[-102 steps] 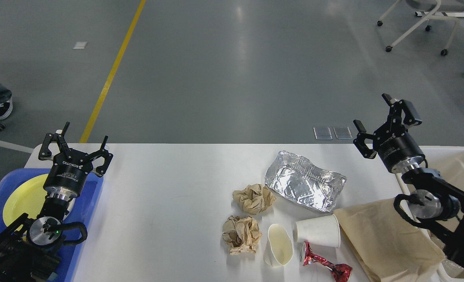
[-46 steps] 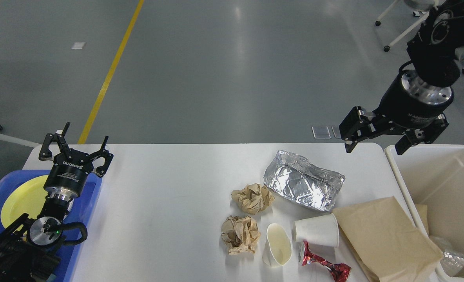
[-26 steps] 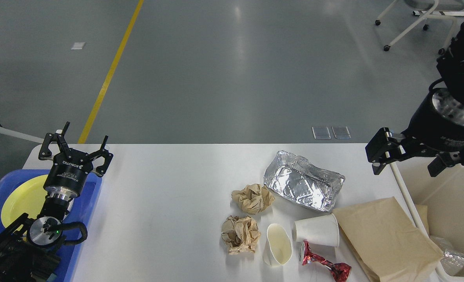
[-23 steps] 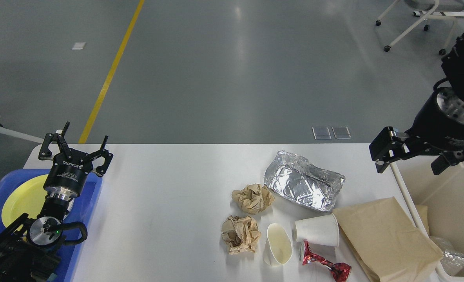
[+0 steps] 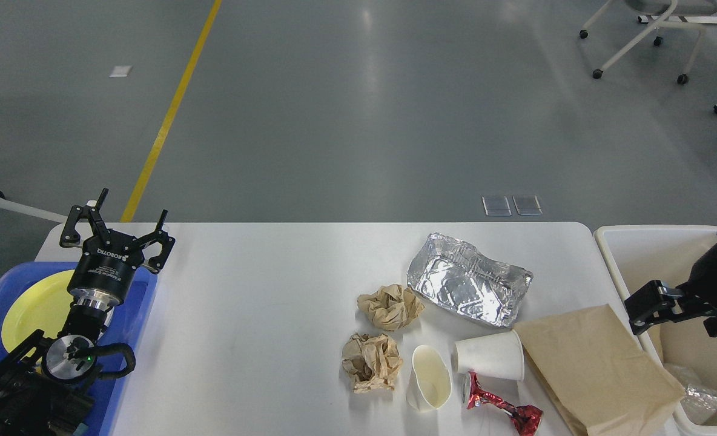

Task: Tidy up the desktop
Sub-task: 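Lower the right gripper onto the brown paper bag, then push the brown paper bag into the white bin with the right gripper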

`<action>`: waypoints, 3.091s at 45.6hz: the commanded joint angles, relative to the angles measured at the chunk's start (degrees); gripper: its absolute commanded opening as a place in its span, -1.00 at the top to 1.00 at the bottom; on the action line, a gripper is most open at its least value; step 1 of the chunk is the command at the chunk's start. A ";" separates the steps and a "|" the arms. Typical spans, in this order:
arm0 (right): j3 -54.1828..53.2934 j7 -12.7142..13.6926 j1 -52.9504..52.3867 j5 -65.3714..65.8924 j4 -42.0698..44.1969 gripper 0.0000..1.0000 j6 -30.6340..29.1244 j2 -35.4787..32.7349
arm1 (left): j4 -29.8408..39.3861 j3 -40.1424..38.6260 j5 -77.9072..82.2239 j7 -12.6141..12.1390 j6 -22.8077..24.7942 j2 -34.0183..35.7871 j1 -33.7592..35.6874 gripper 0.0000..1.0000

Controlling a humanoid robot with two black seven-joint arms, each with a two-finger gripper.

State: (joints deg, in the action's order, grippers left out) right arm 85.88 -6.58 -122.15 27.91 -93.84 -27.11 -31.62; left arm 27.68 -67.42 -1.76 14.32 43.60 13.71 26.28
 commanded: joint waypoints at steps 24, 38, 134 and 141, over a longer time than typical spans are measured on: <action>-12.57 -5.72 41.09 9.89 26.59 -1.00 19.11 -2.39 | 0.00 0.01 0.09 0.01 -0.01 0.00 0.00 -0.93; -21.63 -9.86 55.35 9.01 38.38 -1.00 19.72 2.62 | 0.00 0.01 0.00 0.01 -0.01 0.00 0.00 -0.93; -5.91 -1.42 16.16 -19.99 30.56 1.00 -19.20 -11.09 | 0.00 0.01 0.09 0.01 -0.01 0.00 0.00 -0.93; 0.86 1.38 5.45 -22.45 26.17 1.00 -23.17 -10.21 | 0.00 -0.07 0.00 -0.08 -0.01 0.00 0.00 -0.93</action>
State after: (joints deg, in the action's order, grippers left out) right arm 81.64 -7.52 -109.04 7.15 -64.40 -48.09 -42.54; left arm 27.68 -67.42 -1.76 14.25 43.59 13.71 26.28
